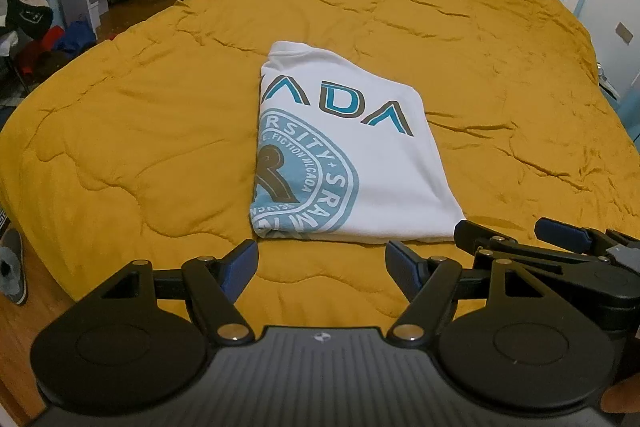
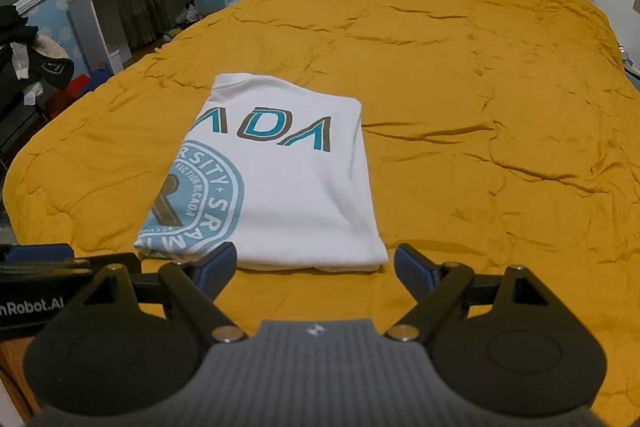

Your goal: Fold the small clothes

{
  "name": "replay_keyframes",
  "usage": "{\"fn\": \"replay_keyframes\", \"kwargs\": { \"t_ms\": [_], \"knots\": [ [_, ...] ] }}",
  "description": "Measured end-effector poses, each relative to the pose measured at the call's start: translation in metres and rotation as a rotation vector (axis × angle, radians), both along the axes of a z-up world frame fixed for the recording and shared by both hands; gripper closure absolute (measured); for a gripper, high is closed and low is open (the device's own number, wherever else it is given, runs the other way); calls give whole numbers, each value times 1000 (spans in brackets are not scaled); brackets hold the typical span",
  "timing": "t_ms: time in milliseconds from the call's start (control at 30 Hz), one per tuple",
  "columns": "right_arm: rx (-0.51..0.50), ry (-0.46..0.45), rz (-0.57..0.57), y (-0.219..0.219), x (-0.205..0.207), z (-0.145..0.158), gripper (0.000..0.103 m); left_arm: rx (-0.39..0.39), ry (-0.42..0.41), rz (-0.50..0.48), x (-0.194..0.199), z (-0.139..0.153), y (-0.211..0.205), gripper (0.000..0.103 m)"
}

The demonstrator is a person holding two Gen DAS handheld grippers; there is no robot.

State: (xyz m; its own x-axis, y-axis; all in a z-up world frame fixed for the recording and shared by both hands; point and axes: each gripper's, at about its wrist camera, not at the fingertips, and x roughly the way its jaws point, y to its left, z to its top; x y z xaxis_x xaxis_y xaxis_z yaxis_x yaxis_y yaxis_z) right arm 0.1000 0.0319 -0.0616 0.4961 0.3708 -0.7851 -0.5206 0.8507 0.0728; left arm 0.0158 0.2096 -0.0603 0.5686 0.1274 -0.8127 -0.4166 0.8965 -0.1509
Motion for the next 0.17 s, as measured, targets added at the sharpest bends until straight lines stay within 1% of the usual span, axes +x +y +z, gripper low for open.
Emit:
{"fn": "replay_keyframes", "kwargs": {
  "t_ms": [167],
  "knots": [
    [-1,6,-2,1,1,-2,21,-2,9,-3,2,-1,1,18]
  ]
}}
